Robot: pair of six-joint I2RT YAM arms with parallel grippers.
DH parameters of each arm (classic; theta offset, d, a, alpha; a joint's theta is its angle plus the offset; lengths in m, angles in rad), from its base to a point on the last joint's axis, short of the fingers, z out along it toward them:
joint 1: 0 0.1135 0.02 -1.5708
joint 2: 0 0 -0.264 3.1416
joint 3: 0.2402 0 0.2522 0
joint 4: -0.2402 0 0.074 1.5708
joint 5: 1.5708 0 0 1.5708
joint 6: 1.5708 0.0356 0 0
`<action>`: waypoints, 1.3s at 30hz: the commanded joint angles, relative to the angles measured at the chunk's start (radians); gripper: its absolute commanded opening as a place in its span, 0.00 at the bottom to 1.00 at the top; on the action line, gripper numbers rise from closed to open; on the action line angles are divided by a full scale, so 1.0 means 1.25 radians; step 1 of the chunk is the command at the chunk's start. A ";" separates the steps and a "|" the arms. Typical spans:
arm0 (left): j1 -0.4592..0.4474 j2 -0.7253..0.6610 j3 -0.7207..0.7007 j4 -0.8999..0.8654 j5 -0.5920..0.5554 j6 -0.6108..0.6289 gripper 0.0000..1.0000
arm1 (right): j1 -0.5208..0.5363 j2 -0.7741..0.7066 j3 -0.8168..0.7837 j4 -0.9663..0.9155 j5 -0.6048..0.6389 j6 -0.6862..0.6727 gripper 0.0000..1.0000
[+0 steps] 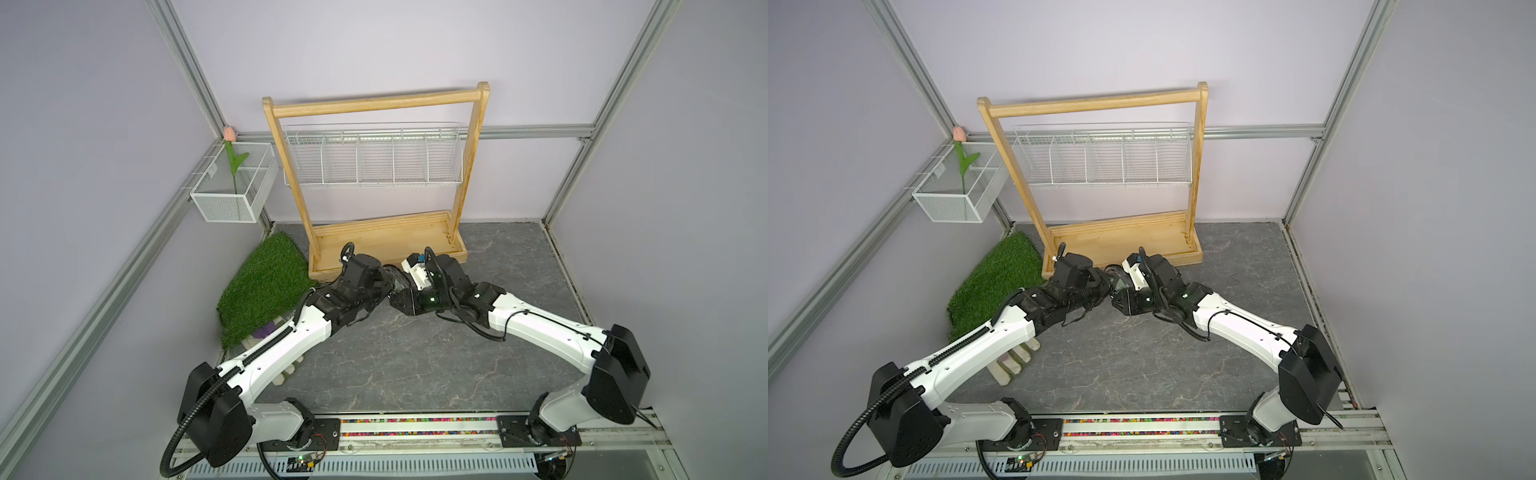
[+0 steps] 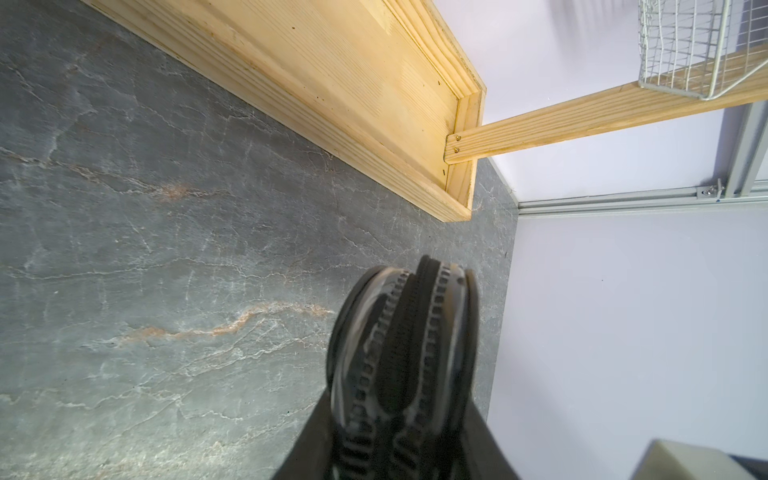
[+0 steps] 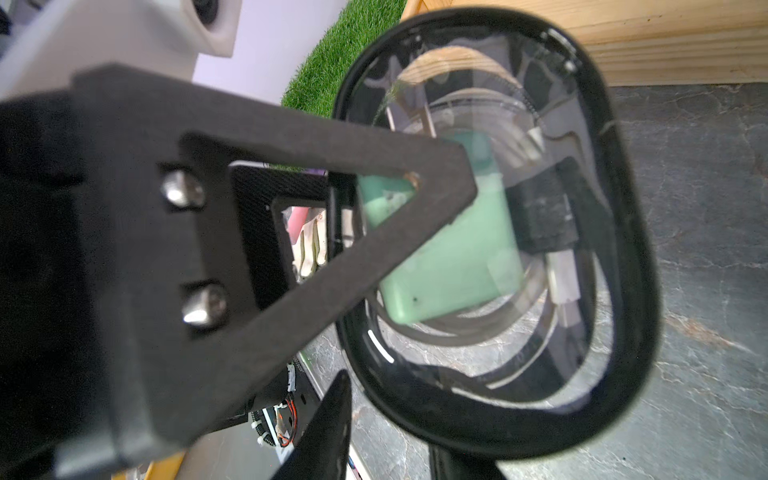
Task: Pack away charging kits
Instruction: Zip the zipper on the storage bag.
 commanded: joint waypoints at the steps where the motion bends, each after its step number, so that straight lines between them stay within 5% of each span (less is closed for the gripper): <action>1: -0.004 -0.010 0.025 0.034 0.040 -0.006 0.18 | -0.006 0.010 0.012 0.067 -0.018 0.001 0.30; 22: -0.002 -0.020 0.016 0.046 0.047 -0.008 0.18 | -0.016 -0.007 -0.021 0.091 -0.014 0.018 0.07; 33: 0.001 -0.022 0.001 0.053 0.041 -0.009 0.18 | -0.021 -0.044 -0.052 0.081 0.004 0.023 0.07; 39: 0.001 -0.020 0.002 0.056 0.043 -0.011 0.18 | -0.022 -0.053 -0.071 0.128 -0.027 0.041 0.34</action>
